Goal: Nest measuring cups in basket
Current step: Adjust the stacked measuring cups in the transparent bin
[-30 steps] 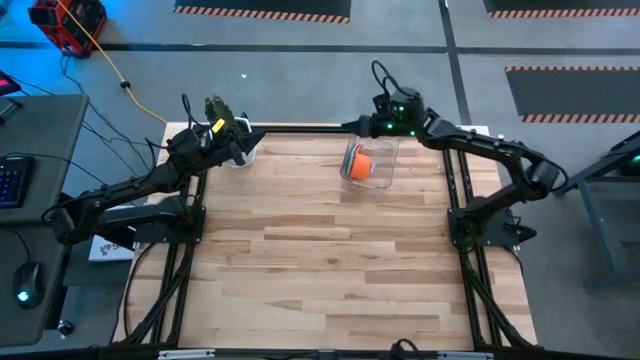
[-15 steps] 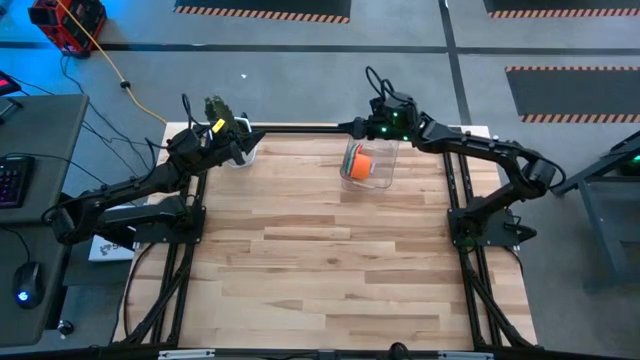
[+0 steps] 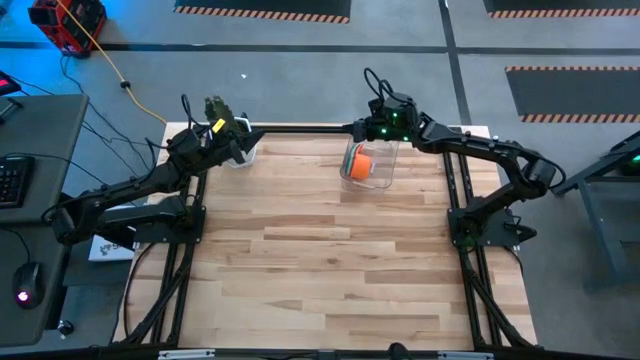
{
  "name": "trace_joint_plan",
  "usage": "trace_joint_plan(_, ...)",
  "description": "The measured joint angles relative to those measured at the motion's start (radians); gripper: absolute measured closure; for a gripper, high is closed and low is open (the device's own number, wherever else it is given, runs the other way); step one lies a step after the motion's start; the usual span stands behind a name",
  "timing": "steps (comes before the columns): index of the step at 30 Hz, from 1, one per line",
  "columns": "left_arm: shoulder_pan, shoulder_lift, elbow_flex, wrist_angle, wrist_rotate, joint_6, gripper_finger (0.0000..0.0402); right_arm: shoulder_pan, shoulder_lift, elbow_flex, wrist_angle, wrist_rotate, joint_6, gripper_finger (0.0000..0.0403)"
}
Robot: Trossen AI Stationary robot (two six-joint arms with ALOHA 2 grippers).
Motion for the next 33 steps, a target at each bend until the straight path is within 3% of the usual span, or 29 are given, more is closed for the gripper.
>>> trace_joint_plan(7,-0.058,0.061,0.004,0.006,0.002,0.002,0.0402,0.006,0.0,0.0,-0.09,-0.022,-0.025,0.0399)
trace_joint_plan(16,-0.197,0.368,0.186,-0.017,0.031,0.136,0.0402,0.051,0.0,0.0,-0.203,-0.034,-0.114,0.0402)
trace_joint_plan(20,-0.22,0.483,0.277,-0.072,0.087,0.193,0.0401,0.052,-0.008,0.0,-0.357,-0.061,-0.168,0.0402)
trace_joint_plan(22,-0.225,0.522,0.309,-0.087,0.11,0.212,0.0401,0.043,-0.029,0.0,-0.468,-0.024,-0.169,0.0403)
trace_joint_plan(27,-0.223,0.597,0.348,-0.091,0.126,0.245,0.0402,-0.003,-0.047,0.059,-0.845,0.202,-0.176,0.0403)
trace_joint_plan(33,-0.215,0.662,0.368,-0.088,0.125,0.259,0.0401,-0.057,-0.023,0.062,-0.887,0.193,-0.232,0.0403)
